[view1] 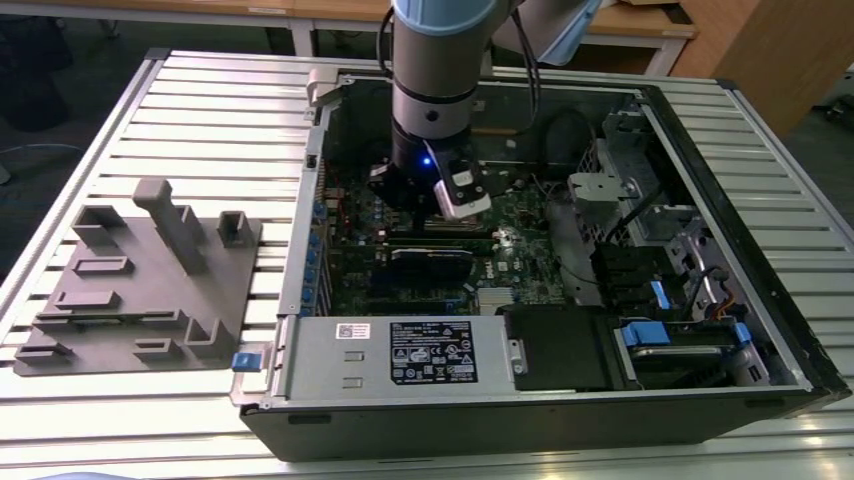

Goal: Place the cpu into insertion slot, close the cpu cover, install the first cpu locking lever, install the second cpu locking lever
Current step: 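Install the second cpu locking lever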

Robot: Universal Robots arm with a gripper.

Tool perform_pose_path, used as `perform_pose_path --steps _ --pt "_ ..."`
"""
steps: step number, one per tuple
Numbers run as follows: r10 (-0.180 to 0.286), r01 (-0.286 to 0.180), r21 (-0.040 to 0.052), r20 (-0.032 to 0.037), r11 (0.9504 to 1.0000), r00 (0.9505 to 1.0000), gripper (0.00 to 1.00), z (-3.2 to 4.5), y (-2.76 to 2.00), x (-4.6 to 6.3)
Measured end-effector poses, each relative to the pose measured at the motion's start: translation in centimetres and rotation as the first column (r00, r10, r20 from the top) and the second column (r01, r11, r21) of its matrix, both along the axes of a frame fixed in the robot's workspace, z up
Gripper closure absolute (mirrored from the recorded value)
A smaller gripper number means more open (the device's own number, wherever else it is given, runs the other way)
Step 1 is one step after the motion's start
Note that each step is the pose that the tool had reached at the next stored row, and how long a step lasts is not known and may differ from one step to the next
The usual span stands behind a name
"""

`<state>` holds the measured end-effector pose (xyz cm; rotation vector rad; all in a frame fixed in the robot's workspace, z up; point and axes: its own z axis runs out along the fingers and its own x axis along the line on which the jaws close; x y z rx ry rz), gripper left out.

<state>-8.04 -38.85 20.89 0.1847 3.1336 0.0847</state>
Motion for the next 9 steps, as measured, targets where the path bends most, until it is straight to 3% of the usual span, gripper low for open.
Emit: perform_pose_path --steps 9 --pt "0.0 0.0 0.0038 0.0 1.0 1.0 0.89 -0.27 0.29 -0.19"
